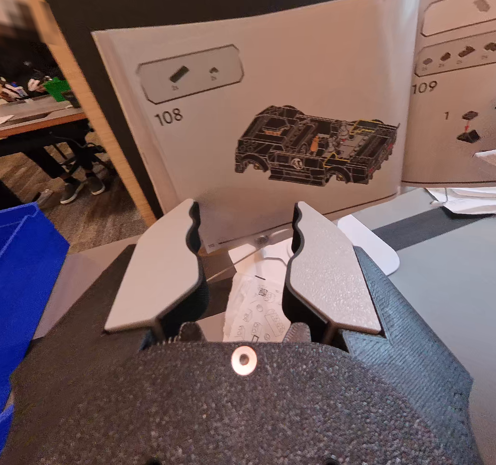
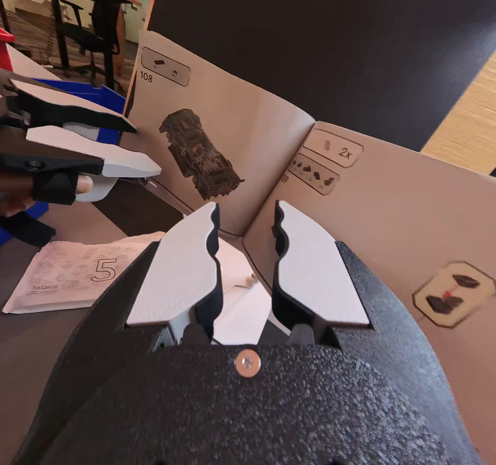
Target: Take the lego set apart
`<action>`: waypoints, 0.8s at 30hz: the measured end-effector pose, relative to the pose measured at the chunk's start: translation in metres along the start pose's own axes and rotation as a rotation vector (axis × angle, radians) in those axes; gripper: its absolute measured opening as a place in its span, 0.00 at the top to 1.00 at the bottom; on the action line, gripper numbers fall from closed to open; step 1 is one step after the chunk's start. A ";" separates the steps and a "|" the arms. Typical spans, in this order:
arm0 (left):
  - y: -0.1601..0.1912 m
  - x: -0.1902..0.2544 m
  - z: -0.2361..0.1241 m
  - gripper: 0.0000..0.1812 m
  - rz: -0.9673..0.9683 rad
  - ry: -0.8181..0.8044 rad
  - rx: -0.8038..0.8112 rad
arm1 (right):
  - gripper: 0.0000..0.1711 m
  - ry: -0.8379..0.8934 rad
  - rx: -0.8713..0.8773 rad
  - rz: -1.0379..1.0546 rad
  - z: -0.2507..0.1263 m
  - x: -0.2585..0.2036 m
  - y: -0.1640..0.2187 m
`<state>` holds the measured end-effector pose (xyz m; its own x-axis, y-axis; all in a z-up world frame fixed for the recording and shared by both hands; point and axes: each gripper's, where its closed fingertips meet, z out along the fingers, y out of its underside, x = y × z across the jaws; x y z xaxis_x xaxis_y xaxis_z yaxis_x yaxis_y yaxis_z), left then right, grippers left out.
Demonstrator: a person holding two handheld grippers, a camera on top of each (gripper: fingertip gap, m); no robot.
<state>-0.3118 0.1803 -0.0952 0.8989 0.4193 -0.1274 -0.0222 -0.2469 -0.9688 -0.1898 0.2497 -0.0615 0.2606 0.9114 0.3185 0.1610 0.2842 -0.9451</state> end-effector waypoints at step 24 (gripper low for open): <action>-0.031 -0.010 -0.029 0.72 -0.046 0.060 0.160 | 0.89 0.126 0.025 0.035 0.044 0.029 -0.012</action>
<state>-0.3077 0.1586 -0.0576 0.9249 0.3731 -0.0737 -0.0452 -0.0846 -0.9954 -0.2266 0.2855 -0.0441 0.3838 0.8765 0.2907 0.1262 0.2621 -0.9568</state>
